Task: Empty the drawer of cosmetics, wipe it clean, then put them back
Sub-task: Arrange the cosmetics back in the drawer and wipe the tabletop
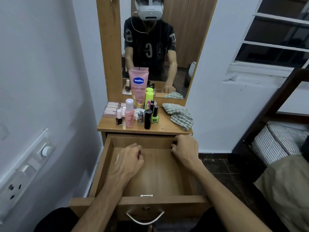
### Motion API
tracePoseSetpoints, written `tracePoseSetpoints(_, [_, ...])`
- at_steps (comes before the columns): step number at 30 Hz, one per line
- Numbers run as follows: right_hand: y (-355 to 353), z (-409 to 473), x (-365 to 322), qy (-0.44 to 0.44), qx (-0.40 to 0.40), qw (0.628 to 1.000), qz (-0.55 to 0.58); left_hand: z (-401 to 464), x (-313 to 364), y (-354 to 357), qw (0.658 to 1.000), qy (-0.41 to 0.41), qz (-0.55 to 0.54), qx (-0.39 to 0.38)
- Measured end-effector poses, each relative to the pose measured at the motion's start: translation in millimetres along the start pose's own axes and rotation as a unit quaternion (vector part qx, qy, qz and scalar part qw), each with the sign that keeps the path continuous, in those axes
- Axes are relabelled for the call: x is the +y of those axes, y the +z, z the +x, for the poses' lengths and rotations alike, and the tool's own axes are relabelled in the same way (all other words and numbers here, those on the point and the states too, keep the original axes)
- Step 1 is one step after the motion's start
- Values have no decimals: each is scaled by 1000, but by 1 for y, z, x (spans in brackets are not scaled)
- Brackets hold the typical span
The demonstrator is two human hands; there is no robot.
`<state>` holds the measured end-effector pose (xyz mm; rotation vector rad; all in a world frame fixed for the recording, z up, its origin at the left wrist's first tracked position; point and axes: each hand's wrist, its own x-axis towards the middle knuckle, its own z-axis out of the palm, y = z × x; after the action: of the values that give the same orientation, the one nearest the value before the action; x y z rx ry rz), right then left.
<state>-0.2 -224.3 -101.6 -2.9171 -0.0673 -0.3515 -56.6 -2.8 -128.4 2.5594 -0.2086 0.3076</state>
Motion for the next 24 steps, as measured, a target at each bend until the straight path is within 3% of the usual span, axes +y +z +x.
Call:
tracePoseSetpoints(6, [7,-2,0,-13,36,999,-24,0,-1,2,1000,5,0,4])
tracePoseSetpoints(13, [0,-6,1,-12,9,1000,-15,0,0,1,1000,5,-2,8])
tracePoseSetpoints(16, [-10,-12,-4,-7,29,999,39,1,0,0,1000,6,-2,13])
tracePoseSetpoints(21, [-46,-2,-48,-27,155,964,215,2,2,0,1000,7,-1,14])
tracePoseSetpoints(24, [-59,19,-83,-31,181,955,233,1,1,-1,1000,4,-12,10])
